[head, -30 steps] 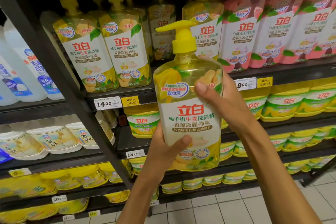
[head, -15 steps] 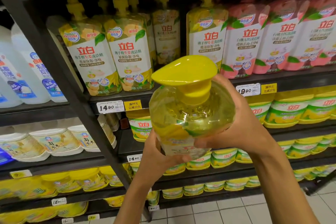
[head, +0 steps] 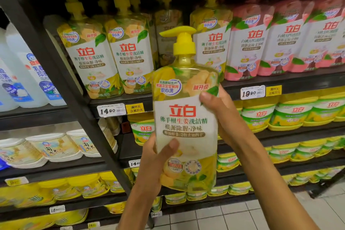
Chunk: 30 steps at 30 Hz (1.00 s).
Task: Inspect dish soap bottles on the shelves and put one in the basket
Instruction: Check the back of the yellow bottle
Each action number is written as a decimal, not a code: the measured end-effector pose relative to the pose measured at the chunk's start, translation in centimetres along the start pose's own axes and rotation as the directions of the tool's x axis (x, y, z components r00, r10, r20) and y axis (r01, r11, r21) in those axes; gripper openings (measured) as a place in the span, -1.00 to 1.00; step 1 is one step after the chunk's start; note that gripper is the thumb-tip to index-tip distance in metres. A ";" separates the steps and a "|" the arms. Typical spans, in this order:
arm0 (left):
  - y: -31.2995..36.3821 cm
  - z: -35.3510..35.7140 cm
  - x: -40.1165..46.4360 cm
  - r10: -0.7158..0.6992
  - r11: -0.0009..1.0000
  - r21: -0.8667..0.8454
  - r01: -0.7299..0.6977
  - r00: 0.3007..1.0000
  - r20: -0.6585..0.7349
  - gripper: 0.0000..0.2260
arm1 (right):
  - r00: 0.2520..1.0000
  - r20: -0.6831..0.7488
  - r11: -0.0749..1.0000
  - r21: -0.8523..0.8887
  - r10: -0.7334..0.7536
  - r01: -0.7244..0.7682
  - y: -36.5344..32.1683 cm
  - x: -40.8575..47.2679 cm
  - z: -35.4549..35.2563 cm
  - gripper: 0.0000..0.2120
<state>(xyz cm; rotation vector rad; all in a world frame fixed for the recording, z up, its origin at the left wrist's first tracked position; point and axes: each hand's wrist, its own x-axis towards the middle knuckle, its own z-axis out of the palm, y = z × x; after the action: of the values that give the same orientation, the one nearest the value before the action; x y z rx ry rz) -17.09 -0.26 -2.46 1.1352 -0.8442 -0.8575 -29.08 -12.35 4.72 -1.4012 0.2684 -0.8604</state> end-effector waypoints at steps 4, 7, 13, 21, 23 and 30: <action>0.7 -0.1 -0.1 -0.082 0.994 0.078 0.076 0.994 0.072 -0.21 | 0.995 -0.093 0.994 0.106 0.033 -0.023 0.4 0.3 0.4 -0.39; 0.6 -0.8 -0.2 -0.127 0.990 0.087 0.115 0.980 0.151 -0.26 | 0.991 -0.116 0.989 0.139 0.060 -0.043 0.2 0.4 0.3 -0.50; 0.1 -0.1 -0.5 -0.150 0.957 -0.220 0.188 0.973 0.177 -0.56 | 0.978 -0.189 0.994 0.078 0.087 -0.073 0.0 0.4 0.7 -0.41; 0.2 0.8 0.4 -0.161 0.847 -0.480 0.228 0.971 0.178 -0.57 | 0.983 -0.176 0.995 0.092 0.052 -0.036 -0.6 1.6 -0.6 -0.48; 0.1 1.0 0.6 -0.192 0.854 -0.450 0.259 0.963 0.190 -0.57 | 0.987 -0.142 0.970 0.240 0.077 -0.041 -0.4 2.0 -0.2 -0.52; 0.7 1.3 0.9 -0.218 0.966 -0.131 0.223 0.974 0.057 -0.57 | 0.995 -0.101 0.866 0.499 0.024 0.030 0.8 2.0 0.1 -0.59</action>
<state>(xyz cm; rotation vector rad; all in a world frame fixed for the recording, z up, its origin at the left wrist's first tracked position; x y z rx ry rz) -17.73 -1.46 -1.40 1.1059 -0.6896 -1.1105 -27.36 -13.63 4.65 -0.8704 0.1077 -0.9275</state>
